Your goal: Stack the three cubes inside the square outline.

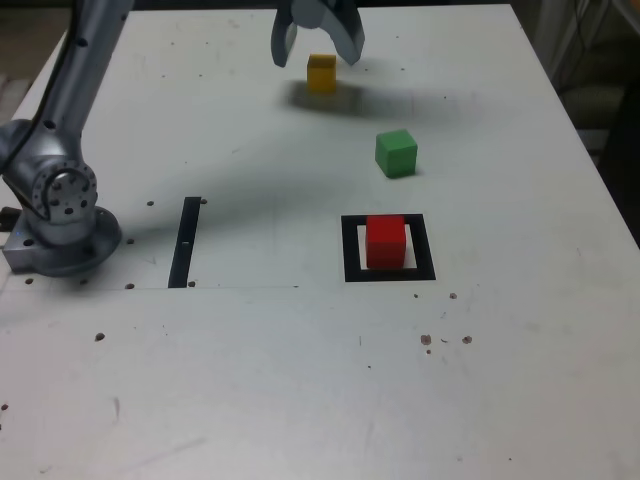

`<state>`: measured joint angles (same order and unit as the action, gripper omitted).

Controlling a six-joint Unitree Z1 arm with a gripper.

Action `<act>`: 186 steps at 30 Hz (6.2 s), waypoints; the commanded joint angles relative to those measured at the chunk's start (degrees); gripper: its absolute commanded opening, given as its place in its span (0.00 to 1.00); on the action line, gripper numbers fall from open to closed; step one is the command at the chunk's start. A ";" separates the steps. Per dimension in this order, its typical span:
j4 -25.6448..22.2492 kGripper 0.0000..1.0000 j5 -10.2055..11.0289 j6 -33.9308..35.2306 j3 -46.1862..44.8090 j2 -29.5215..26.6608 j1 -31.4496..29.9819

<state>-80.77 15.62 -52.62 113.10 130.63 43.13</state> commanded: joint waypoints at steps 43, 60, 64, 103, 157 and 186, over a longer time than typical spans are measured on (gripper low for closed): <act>-2.36 0.33 -0.35 -0.37 7.23 6.32 -0.72; -3.32 0.33 -1.21 5.00 0.47 -1.17 -6.55; -4.05 0.33 -1.21 8.13 -2.33 -3.93 -9.50; -5.58 0.33 -8.93 37.25 -16.75 -20.11 -39.02; -8.16 0.33 -17.08 46.79 -6.33 -5.40 -47.94; -5.84 1.00 -16.34 45.07 -8.99 -7.49 -46.31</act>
<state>-86.88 -1.09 -7.46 104.72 124.76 -3.38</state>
